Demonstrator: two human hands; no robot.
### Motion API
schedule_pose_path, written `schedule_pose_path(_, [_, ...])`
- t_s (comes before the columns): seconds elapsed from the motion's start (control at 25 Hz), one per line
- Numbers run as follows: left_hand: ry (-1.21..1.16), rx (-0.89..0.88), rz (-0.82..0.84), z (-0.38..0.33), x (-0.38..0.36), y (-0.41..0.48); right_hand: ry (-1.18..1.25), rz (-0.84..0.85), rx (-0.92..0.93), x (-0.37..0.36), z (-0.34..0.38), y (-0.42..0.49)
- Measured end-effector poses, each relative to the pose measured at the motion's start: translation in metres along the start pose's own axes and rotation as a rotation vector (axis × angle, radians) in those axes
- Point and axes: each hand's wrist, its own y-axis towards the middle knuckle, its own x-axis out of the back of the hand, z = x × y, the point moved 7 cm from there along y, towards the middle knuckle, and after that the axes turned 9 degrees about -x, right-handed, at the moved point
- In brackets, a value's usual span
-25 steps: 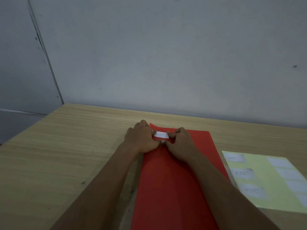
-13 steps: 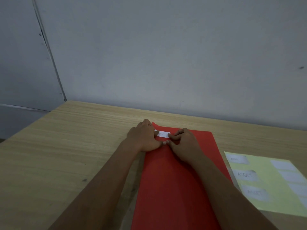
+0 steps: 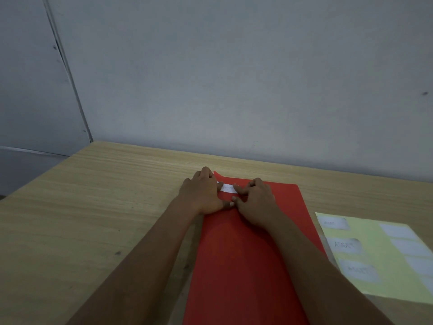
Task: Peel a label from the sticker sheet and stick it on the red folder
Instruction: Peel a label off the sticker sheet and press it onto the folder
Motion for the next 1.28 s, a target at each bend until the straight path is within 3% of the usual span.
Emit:
schedule_pose_path(0.28, [-0.068, -0.017, -0.009, 0.001, 0.003, -0.002, 0.108, -0.010, 0.080, 0.007, 0.001, -0.007])
schedule_pose_path(0.48, [-0.072, 0.015, -0.022, -0.001, 0.005, -0.001, 0.187, -0.096, 0.037, 0.010, -0.005, -0.006])
schedule_pose_path(0.68, [-0.078, 0.029, -0.047, 0.000, 0.007, -0.002, 0.144, -0.074, 0.024, 0.006, -0.005, -0.001])
schedule_pose_path(0.88, [-0.027, -0.004, 0.012, -0.001, 0.002, -0.003, -0.046, 0.036, 0.003, -0.004, -0.002, 0.003])
schedule_pose_path(1.28, [-0.040, 0.021, 0.015, -0.001, 0.002, -0.002, -0.044, 0.062, -0.015, -0.006, 0.002, 0.003])
